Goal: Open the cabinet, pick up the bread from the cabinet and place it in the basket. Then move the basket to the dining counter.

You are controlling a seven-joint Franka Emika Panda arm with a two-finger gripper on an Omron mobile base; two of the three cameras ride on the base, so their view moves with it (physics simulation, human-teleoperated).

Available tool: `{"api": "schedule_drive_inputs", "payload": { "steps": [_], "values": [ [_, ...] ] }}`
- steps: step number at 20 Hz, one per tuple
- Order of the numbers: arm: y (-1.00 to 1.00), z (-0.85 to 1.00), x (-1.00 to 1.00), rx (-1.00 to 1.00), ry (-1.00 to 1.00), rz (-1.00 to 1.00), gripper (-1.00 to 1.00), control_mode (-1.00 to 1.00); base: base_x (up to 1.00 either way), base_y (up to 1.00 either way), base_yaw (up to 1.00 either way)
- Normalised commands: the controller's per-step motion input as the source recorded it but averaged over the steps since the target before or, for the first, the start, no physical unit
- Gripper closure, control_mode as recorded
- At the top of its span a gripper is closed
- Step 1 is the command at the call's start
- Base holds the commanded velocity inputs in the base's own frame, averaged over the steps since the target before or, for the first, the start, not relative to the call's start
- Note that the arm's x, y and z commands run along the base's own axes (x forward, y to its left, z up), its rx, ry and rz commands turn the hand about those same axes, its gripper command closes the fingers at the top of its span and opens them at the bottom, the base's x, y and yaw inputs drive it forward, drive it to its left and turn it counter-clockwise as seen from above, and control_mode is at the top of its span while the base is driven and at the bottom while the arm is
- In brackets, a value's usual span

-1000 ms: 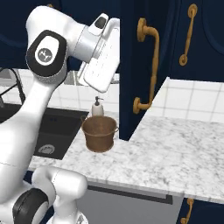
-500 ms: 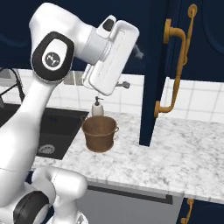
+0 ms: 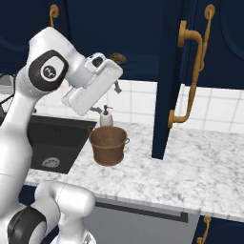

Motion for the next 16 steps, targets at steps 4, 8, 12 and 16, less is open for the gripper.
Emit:
{"api": "schedule_drive_inputs", "payload": {
  "steps": [4, 8, 12, 16],
  "values": [
    [0.32, -0.96, 0.53, 0.81, -0.28, -0.13, -1.0, -1.0, 0.0, 0.0, 0.0],
    [0.22, -0.16, 0.33, 0.42, -0.62, -0.19, -1.0, -1.0, 0.0, 0.0, 0.0],
    [0.06, 0.2, 0.11, 0.27, -0.53, -0.3, -1.0, -1.0, 0.0, 0.0, 0.0],
    [0.13, 0.75, 0.2, 0.21, -0.06, -0.23, -1.0, -1.0, 0.0, 0.0, 0.0]
  ]
}}
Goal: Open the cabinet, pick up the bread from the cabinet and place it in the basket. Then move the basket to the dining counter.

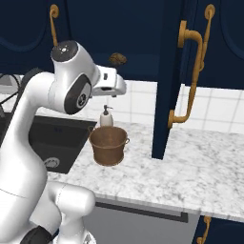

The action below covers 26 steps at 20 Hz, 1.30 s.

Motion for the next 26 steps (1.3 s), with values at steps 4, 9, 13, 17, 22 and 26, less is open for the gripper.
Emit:
{"api": "schedule_drive_inputs", "payload": {
  "steps": [4, 9, 13, 17, 22, 26],
  "values": [
    [0.25, 0.73, 0.34, 0.27, 0.03, -0.23, -1.0, -1.0, 0.0, 0.0, 0.0],
    [0.03, 0.36, 0.38, 0.3, 0.01, -0.07, -1.0, -1.0, 0.0, 0.0, 0.0],
    [0.14, 0.0, 0.77, -0.06, -0.14, 0.08, -1.0, -1.0, 0.0, 0.0, 0.0],
    [0.13, 0.0, 0.85, -0.1, -0.18, 0.1, -1.0, -1.0, 0.0, 0.0, 0.0],
    [0.0, 0.0, 0.72, 0.0, -0.05, 0.08, -1.0, -1.0, 0.0, 0.0, 0.0],
    [0.04, 0.0, 0.95, -0.03, 0.0, 0.06, -1.0, -1.0, 0.0, 0.0, 0.0]
  ]
}}
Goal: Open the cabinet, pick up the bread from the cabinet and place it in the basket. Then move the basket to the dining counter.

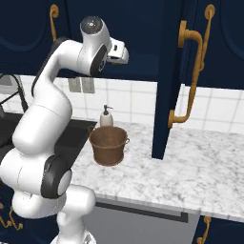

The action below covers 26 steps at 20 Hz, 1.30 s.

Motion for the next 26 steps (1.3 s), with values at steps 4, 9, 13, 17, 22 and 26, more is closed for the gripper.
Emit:
{"api": "schedule_drive_inputs", "payload": {
  "steps": [4, 9, 13, 17, 22, 26],
  "values": [
    [-0.07, 0.0, 0.82, -0.05, 0.02, 0.01, -1.0, -1.0, 0.0, 0.0, 0.0],
    [0.0, 0.0, 0.79, -0.06, 0.02, 0.0, -1.0, -1.0, 0.0, 0.0, 0.0],
    [-0.06, 0.0, 0.66, -0.04, 0.0, 0.0, -1.0, -1.0, 0.0, 0.0, 0.0],
    [-0.01, 0.0, 0.38, -0.01, 0.0, 0.02, -1.0, -1.0, 0.0, 0.0, 0.0],
    [0.0, -0.06, 0.3, 0.0, 0.0, 0.05, -1.0, -1.0, 0.0, 0.0, 0.0],
    [0.0, -0.17, 0.14, 0.0, 0.0, 0.03, -1.0, -1.0, 0.0, 0.0, 0.0]
  ]
}}
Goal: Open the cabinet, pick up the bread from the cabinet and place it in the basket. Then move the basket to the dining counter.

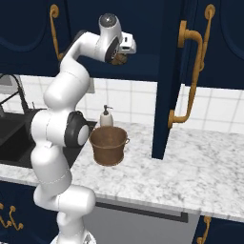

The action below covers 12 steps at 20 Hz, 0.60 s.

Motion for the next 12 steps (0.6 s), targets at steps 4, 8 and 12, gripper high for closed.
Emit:
{"api": "schedule_drive_inputs", "payload": {
  "steps": [4, 8, 12],
  "values": [
    [0.0, -0.37, 0.01, -0.06, 0.0, 0.01, -1.0, -1.0, 0.0, 0.0, 0.0],
    [0.0, -0.35, 0.0, -0.05, 0.0, 0.0, -1.0, -1.0, 0.0, 0.0, 0.0],
    [0.0, -0.23, 0.0, 0.0, 0.0, 0.01, -1.0, -1.0, 0.0, 0.0, 0.0]
  ]
}}
